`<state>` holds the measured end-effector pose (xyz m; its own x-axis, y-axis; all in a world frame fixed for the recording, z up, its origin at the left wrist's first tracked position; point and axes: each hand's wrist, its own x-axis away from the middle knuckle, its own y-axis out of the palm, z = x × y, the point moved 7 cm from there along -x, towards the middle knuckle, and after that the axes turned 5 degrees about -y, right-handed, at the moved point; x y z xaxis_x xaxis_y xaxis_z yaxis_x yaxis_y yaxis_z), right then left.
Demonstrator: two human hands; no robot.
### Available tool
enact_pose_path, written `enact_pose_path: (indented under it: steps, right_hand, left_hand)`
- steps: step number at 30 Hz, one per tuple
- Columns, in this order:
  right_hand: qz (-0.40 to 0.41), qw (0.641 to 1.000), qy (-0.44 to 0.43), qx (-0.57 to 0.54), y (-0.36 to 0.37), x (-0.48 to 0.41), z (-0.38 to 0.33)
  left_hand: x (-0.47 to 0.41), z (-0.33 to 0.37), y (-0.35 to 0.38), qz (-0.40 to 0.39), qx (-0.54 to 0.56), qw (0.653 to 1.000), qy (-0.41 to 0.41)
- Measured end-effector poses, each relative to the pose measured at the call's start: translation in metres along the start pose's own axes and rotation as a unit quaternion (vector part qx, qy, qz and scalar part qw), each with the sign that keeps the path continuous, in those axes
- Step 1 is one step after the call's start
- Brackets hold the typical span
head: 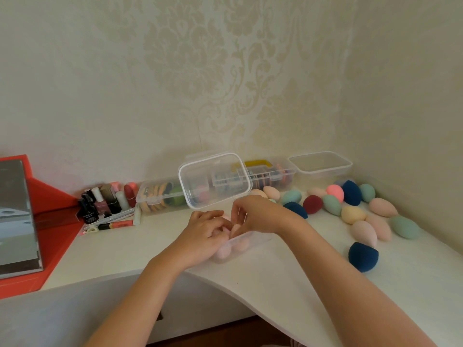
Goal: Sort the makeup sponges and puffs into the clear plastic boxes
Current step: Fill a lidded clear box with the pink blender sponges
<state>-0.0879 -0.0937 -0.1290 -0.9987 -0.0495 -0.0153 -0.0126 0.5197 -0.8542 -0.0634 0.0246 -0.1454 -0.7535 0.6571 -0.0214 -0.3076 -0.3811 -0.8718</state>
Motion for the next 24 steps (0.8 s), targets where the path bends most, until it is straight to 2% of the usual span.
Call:
enact_pose_path:
  steps: [3,8,10,12,14,18,21,22,24]
  right_hand:
    - [0.008,1.0,-0.016,0.012,0.001,-0.002,-0.005]
    - [-0.072,0.997,-0.023,0.01,0.009,-0.005,-0.01]
    - [-0.105,0.993,-0.013,-0.044,0.009,-0.001,-0.007]
    - [-0.115,0.981,0.007,-0.154,0.011,0.001,-0.006]
    - [-0.085,0.969,0.037,-0.228,0.011,0.0,-0.003]
    - [-0.017,0.978,0.061,-0.201,0.005,-0.002,0.004]
    - [0.039,0.967,0.065,-0.243,-0.004,0.0,0.013]
    - [0.075,0.96,0.067,-0.262,-0.01,0.001,0.018]
    - [0.209,0.933,0.074,-0.283,-0.033,0.006,0.037]
  left_hand:
    - [0.0,0.001,0.001,-0.004,0.0,1.0,-0.003]
    - [0.001,0.003,0.0,-0.019,-0.004,1.0,-0.012]
    - [0.0,0.003,-0.001,-0.033,-0.009,0.999,-0.035]
    - [-0.002,0.003,-0.002,-0.033,-0.031,0.998,-0.054]
    - [-0.008,0.005,-0.003,-0.009,-0.058,0.996,-0.063]
    - [-0.019,0.009,-0.004,0.026,-0.09,0.992,-0.081]
    - [-0.022,0.009,-0.002,0.03,-0.111,0.99,-0.082]
    - [-0.023,0.008,-0.002,0.029,-0.119,0.989,-0.078]
    - [-0.023,0.008,-0.001,0.025,-0.125,0.989,-0.069]
